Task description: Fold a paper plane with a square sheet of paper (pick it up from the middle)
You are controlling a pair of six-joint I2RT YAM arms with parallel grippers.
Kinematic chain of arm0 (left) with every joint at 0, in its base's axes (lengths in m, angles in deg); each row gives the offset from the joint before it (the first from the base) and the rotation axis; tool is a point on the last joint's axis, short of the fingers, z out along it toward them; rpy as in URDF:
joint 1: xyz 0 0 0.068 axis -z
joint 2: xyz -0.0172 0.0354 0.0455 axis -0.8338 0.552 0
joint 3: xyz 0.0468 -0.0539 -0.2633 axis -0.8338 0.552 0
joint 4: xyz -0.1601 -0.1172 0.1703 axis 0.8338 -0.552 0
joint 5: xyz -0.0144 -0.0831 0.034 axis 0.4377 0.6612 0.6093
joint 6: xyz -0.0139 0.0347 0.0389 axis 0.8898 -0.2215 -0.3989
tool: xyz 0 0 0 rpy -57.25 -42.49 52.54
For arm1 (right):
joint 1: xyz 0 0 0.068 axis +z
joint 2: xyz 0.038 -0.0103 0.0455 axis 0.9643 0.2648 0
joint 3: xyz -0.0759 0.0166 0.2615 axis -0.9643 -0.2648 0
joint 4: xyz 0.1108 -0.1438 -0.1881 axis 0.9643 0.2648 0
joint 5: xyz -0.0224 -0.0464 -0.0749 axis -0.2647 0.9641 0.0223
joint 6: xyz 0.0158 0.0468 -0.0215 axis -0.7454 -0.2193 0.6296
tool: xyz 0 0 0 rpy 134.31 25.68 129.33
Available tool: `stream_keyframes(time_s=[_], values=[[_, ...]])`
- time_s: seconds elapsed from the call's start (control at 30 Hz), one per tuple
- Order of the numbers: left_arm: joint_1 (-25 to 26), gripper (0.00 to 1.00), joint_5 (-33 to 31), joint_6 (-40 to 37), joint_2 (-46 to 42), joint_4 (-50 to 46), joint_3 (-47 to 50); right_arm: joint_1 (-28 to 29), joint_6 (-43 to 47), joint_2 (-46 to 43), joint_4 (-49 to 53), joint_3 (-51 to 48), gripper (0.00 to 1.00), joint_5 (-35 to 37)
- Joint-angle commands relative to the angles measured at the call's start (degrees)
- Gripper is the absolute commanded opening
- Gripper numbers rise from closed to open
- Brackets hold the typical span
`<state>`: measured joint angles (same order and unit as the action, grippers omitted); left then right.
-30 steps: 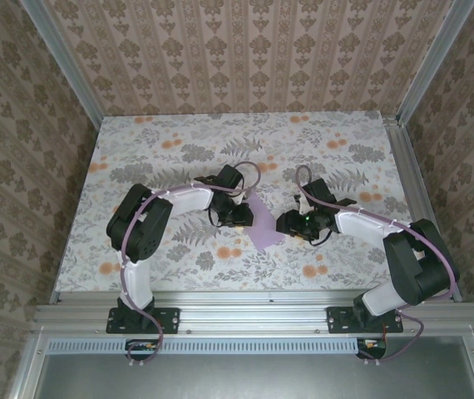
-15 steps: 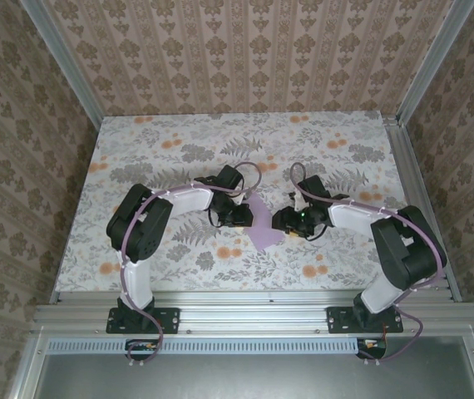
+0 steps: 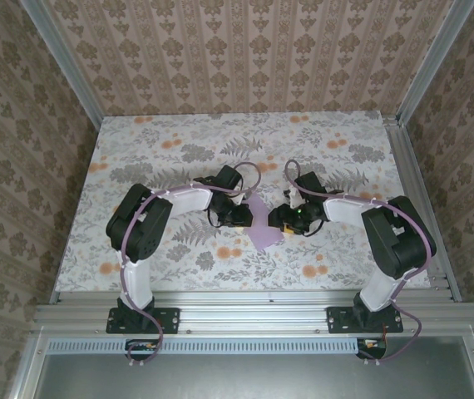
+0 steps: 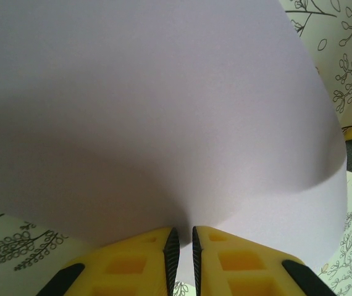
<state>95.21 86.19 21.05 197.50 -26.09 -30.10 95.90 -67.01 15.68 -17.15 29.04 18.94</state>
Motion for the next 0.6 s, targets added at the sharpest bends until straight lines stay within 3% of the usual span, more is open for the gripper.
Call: stream_keyframes(time_s=[0.0,0.57], values=[[-0.2,0.19,-3.0,-1.9,3.6,-3.0,2.7,0.2,1.2,-0.9,0.3,0.1,0.56,-3.8],[-0.7,0.19,-2.3,-2.6,3.7,-3.4,3.1,-1.9,-3.1,-7.6,-4.2,-6.2,0.55,-11.0]])
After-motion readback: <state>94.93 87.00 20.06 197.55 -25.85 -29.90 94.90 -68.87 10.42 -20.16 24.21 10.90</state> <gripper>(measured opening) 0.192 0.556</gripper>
